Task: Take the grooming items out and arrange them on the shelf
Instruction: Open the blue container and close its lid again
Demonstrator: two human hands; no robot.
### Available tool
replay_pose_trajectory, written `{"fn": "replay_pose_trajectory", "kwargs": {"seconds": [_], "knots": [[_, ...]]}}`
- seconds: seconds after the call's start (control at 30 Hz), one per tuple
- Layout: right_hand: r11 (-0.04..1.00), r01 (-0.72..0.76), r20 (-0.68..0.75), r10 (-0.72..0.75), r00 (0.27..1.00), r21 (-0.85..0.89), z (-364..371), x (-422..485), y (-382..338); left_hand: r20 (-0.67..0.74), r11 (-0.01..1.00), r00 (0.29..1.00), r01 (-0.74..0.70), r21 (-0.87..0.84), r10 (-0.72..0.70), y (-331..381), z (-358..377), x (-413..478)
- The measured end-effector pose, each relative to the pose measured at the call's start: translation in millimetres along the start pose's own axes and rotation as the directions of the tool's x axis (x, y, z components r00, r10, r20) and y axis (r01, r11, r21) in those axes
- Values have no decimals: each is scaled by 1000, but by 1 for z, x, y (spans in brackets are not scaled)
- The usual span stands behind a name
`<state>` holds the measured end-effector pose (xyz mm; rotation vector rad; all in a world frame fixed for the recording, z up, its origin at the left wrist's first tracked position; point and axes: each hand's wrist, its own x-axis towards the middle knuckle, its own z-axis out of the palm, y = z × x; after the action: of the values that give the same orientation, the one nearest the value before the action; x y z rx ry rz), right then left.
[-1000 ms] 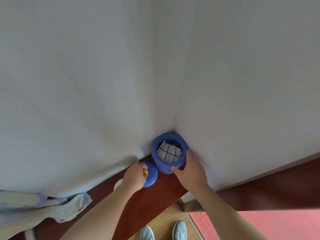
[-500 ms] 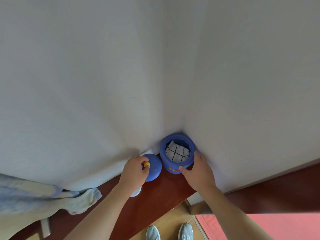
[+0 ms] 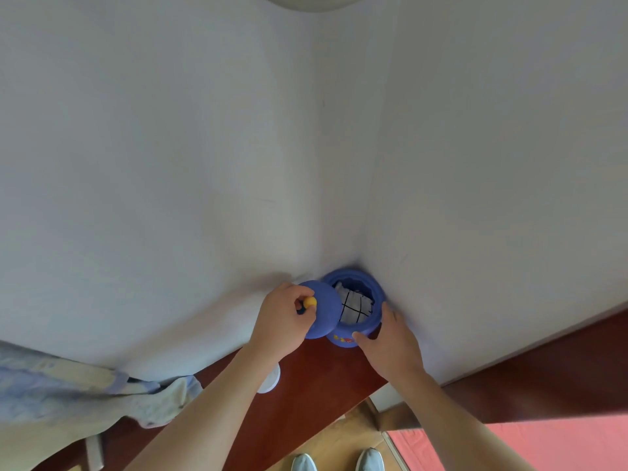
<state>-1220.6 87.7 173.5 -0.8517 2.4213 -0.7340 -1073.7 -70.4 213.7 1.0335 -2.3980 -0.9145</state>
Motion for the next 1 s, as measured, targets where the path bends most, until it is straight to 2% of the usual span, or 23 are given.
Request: {"fn": "replay_pose_trajectory", "kwargs": {"seconds": [0.23, 0.6, 1.0], "knots": [[995, 34, -43, -30, 999, 91, 1, 1, 2, 77, 998, 995, -66, -15, 67, 25, 25, 30], [993, 41, -62, -34, 997, 113, 2, 2, 5, 180, 989, 976, -133, 61, 120, 31, 56, 47], [993, 50, -70, -42, 997, 110, 3, 3, 7, 151, 992, 982, -123, 34, 116, 29, 66, 47]]}}
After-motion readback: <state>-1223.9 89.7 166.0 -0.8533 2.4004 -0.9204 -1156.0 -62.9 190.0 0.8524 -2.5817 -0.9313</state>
